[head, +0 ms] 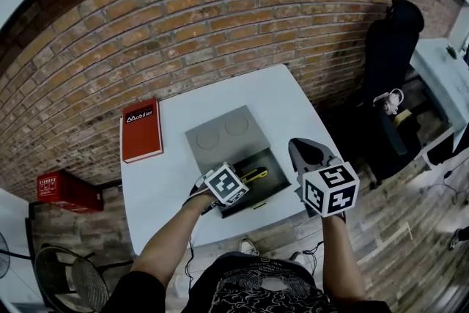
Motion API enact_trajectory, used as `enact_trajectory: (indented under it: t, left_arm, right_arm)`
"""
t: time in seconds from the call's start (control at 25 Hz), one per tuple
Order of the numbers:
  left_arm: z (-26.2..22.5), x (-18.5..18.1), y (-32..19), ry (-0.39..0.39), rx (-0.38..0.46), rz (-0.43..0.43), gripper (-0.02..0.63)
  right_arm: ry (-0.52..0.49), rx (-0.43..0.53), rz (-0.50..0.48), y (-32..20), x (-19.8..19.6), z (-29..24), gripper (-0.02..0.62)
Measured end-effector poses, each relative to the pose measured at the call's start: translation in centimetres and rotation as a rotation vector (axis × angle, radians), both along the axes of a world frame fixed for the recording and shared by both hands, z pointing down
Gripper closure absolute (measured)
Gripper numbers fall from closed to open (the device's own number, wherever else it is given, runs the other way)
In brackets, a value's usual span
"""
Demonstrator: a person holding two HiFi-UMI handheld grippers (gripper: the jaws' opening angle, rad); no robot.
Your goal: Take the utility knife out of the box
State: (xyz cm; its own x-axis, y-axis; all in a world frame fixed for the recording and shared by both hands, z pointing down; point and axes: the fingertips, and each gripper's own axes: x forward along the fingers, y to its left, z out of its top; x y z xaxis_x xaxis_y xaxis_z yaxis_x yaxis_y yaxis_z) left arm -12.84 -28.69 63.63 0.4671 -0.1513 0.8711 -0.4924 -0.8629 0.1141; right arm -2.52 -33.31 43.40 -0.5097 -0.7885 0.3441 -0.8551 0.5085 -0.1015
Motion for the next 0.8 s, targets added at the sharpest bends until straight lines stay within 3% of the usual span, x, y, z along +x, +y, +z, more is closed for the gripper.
enact_trajectory:
  t: [0.16, 0.32, 0.64, 0.8]
  left_arm:
    - [0.30, -0.04, 0.09, -0.018, -0.005, 0.006, 0.392]
    - [0.39, -0.13, -0.57, -0.082, 0.048, 0.031, 0.417]
    - [0.62, -0.17, -0.11, -0.109, -0.004, -0.005, 0.474]
    - [0.37, -0.19, -0.34, -0.107, 0.009, -0.022, 0.477]
  right_arm:
    - [-0.001, -0.008, 0.000, -0.04, -0.12, 0.36, 0.575]
    - [0.004, -0.019, -0.007, -0.08, -0.17, 0.67, 0.575]
    - [0.005, -0.023, -0.002, 0.19, 0.46, 0.74, 0.574]
    - [0.006, -0.022, -0.002, 0.39, 0.64, 0.54, 0.574]
